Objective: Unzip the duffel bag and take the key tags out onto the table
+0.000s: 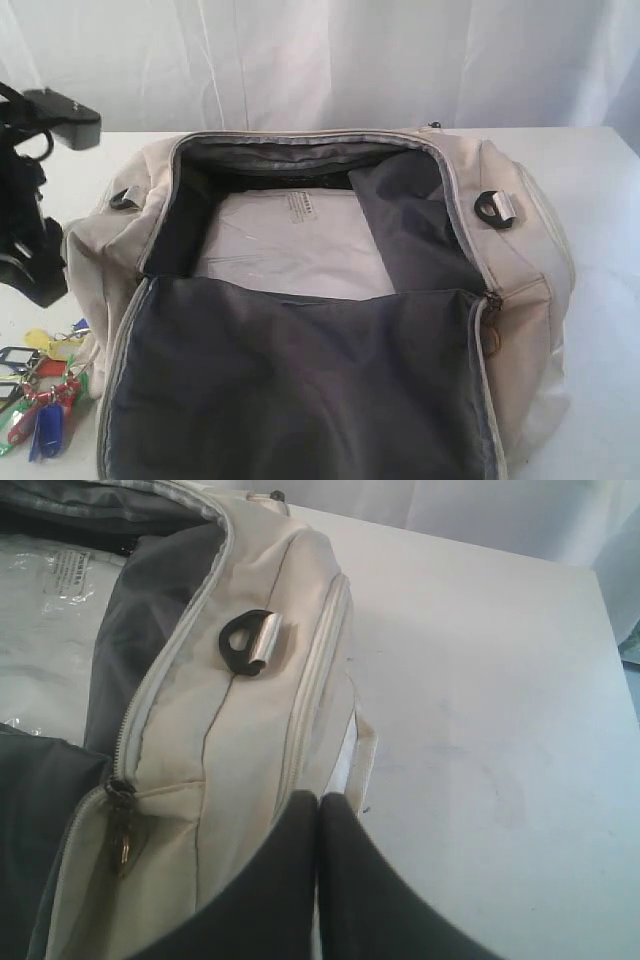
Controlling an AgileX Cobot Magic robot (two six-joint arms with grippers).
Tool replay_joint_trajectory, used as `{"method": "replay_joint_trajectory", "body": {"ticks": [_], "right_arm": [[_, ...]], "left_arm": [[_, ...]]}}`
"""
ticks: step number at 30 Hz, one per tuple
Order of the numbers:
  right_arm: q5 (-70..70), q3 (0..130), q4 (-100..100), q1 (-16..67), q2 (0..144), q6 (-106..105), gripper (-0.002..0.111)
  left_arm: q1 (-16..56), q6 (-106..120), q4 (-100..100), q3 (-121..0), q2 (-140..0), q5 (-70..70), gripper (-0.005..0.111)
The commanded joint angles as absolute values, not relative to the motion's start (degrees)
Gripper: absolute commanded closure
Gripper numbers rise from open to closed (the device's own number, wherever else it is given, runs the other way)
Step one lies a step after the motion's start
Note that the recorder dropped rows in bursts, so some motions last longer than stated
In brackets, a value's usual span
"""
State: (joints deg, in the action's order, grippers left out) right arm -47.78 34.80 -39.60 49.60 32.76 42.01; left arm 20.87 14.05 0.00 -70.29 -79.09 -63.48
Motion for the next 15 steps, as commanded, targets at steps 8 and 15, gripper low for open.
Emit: {"method": "replay_joint_trajectory", "body": {"ticks": [8, 15], "right_arm": [[-47.55, 34.66, -40.07, 49.11, 32.47, 42.23, 0.108], [-47.45, 34.66, -40.07, 49.11, 32.47, 42.23, 0.108]], "left_arm": [[21.33, 11.27, -0.72, -67.9, -58.49, -55.41, 0.095], [21.33, 10.05, -1.49, -57.96, -46.44, -42.59, 0.107]]}}
